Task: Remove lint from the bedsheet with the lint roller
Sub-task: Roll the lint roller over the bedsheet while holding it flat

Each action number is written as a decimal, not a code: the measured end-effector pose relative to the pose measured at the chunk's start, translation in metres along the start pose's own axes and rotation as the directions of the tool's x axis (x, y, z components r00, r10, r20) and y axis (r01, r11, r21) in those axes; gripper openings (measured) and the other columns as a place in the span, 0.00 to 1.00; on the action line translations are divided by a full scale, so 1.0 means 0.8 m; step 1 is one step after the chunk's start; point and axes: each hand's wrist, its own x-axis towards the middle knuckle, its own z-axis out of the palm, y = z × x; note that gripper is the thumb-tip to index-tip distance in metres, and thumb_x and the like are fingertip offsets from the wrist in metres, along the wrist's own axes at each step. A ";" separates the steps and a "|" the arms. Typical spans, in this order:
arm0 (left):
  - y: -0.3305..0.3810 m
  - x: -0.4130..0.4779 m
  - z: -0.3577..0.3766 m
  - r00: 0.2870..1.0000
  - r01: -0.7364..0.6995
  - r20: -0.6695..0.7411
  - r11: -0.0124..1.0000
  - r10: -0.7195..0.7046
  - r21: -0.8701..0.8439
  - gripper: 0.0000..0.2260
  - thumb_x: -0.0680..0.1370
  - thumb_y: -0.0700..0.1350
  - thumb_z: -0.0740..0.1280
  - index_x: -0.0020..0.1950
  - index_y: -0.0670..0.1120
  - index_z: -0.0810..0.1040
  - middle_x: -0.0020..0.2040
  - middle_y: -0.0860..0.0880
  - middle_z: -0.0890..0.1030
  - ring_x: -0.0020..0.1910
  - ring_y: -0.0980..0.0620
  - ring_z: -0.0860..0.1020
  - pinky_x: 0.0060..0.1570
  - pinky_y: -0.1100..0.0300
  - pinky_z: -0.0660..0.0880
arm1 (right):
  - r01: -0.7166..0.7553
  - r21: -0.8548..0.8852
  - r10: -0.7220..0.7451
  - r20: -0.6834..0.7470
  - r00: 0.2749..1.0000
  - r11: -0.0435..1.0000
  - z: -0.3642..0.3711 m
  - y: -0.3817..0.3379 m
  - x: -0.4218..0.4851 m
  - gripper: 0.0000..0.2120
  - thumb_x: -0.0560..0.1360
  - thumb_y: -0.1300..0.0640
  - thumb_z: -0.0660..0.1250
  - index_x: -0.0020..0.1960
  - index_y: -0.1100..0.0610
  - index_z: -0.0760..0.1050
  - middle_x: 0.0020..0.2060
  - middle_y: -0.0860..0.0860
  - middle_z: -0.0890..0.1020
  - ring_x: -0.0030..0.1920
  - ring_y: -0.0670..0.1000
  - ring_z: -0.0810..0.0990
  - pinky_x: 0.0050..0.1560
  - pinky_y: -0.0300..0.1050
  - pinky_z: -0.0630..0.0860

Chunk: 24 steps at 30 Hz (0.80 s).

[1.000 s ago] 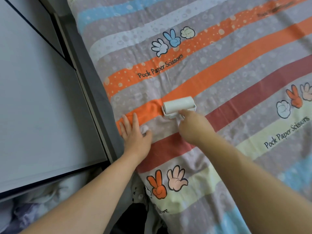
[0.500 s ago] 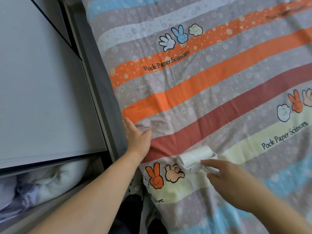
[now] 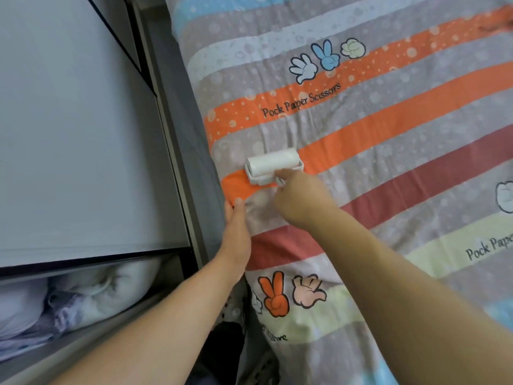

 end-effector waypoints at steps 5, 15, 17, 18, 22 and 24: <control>0.000 -0.008 0.005 0.997 0.050 -0.064 0.999 -0.049 0.011 0.38 0.76 0.76 0.54 0.81 0.58 0.57 0.79 0.54 0.65 0.76 0.52 0.65 0.78 0.47 0.60 | -0.034 -0.060 0.037 0.057 0.998 0.998 0.012 0.052 -0.094 0.23 0.76 0.56 0.57 0.70 0.42 0.68 0.57 0.53 0.80 0.51 0.57 0.79 0.48 0.49 0.77; -0.060 -0.033 -0.004 0.994 0.110 -0.014 0.994 -0.110 0.026 0.45 0.63 0.86 0.55 0.77 0.68 0.61 0.78 0.56 0.67 0.75 0.51 0.69 0.74 0.43 0.65 | -0.062 -0.129 0.074 0.093 0.993 0.990 0.043 0.122 -0.226 0.25 0.78 0.57 0.56 0.74 0.43 0.63 0.50 0.50 0.82 0.44 0.51 0.78 0.41 0.45 0.74; -0.072 -0.024 -0.009 0.994 0.105 -0.002 0.994 -0.105 0.007 0.46 0.63 0.86 0.55 0.77 0.67 0.63 0.77 0.57 0.68 0.75 0.52 0.69 0.74 0.44 0.64 | -0.075 -0.123 0.088 0.098 0.991 0.990 0.045 0.131 -0.248 0.25 0.79 0.55 0.56 0.74 0.41 0.63 0.50 0.49 0.83 0.49 0.52 0.79 0.45 0.47 0.75; -0.062 -0.032 -0.009 0.993 0.117 -0.003 0.993 -0.117 0.011 0.46 0.63 0.85 0.55 0.77 0.65 0.65 0.76 0.57 0.70 0.73 0.52 0.70 0.74 0.45 0.66 | -0.089 -0.113 0.101 0.107 0.989 0.990 0.041 0.132 -0.253 0.24 0.79 0.54 0.56 0.74 0.41 0.63 0.50 0.49 0.83 0.49 0.52 0.79 0.45 0.47 0.75; -0.020 -0.056 -0.008 0.989 0.148 0.005 0.988 -0.148 -0.044 0.31 0.80 0.72 0.48 0.69 0.56 0.78 0.62 0.53 0.83 0.60 0.54 0.82 0.61 0.55 0.77 | -0.127 -0.096 0.137 0.106 0.985 0.987 0.003 0.101 -0.243 0.23 0.77 0.54 0.58 0.71 0.40 0.68 0.53 0.48 0.82 0.47 0.49 0.80 0.44 0.44 0.76; -0.009 -0.059 -0.016 0.991 0.135 -0.008 0.986 -0.137 -0.101 0.30 0.83 0.68 0.47 0.70 0.52 0.77 0.61 0.53 0.83 0.63 0.56 0.79 0.61 0.57 0.75 | -0.061 -0.056 0.064 0.042 0.997 0.997 -0.014 0.068 -0.217 0.22 0.77 0.55 0.59 0.70 0.41 0.69 0.52 0.48 0.82 0.46 0.49 0.80 0.43 0.45 0.76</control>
